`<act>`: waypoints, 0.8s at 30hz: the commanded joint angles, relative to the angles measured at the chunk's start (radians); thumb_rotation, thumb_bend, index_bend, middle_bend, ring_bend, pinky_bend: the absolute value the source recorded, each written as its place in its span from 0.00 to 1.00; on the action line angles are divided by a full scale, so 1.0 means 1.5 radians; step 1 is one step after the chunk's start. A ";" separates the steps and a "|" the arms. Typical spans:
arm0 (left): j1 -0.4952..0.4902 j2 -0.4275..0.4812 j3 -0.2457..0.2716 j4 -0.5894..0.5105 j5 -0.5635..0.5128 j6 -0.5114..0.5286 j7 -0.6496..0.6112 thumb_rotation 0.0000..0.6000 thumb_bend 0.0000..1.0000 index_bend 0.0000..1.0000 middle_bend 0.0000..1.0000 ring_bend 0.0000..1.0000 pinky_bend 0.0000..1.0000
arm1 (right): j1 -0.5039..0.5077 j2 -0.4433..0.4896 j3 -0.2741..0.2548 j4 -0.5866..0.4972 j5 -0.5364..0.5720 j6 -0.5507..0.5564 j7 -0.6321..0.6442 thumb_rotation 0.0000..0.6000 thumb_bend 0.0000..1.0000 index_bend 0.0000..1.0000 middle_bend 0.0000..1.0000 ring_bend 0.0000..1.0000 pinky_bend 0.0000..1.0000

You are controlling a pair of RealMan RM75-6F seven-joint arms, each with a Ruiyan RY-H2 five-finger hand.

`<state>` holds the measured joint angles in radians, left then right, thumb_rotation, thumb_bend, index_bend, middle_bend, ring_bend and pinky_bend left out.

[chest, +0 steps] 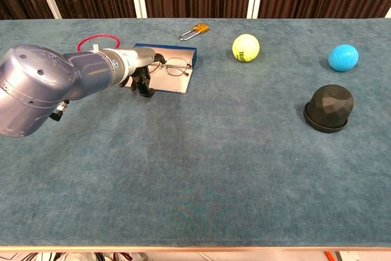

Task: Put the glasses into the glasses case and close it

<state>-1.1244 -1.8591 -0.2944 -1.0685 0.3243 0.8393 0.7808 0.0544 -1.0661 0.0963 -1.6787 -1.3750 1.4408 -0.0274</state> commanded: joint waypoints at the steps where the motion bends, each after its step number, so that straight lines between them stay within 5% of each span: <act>1: -0.001 -0.002 0.000 0.005 0.001 -0.002 -0.001 1.00 0.45 0.02 0.68 0.65 0.75 | 0.000 0.000 0.000 0.000 -0.001 0.000 0.000 1.00 0.03 0.17 0.00 0.08 0.24; 24: -0.020 -0.030 -0.014 0.065 -0.021 -0.010 0.020 1.00 0.45 0.03 0.68 0.65 0.75 | 0.000 0.001 0.002 0.000 0.005 -0.001 -0.001 1.00 0.03 0.17 0.00 0.08 0.24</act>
<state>-1.1517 -1.9002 -0.3133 -0.9762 0.2951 0.8271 0.8082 0.0543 -1.0648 0.0986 -1.6792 -1.3679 1.4388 -0.0293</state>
